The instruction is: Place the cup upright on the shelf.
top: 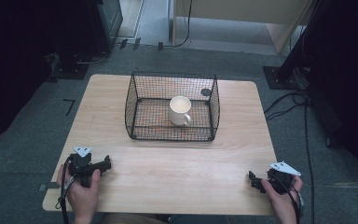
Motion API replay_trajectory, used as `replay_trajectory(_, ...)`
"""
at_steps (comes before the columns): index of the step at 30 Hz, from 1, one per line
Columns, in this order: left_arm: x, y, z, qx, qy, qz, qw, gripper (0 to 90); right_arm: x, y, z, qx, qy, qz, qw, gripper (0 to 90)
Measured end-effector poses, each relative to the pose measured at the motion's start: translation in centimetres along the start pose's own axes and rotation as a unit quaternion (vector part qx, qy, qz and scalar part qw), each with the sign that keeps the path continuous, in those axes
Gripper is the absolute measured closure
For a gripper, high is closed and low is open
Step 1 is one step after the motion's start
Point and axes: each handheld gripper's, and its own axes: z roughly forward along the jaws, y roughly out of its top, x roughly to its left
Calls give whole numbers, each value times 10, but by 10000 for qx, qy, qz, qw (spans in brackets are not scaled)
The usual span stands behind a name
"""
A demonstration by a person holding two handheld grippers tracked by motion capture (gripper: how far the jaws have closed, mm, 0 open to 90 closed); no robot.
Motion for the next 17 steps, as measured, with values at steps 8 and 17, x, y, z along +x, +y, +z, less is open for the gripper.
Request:
replay_trajectory(8,0,0,0,1,0,-1,10000,0,1,1,1,14,39,-13,10000,0)
replay_trajectory(17,0,0,0,-4,-1,-9,10000,0,1,1,1,12,41,-17,10000,0)
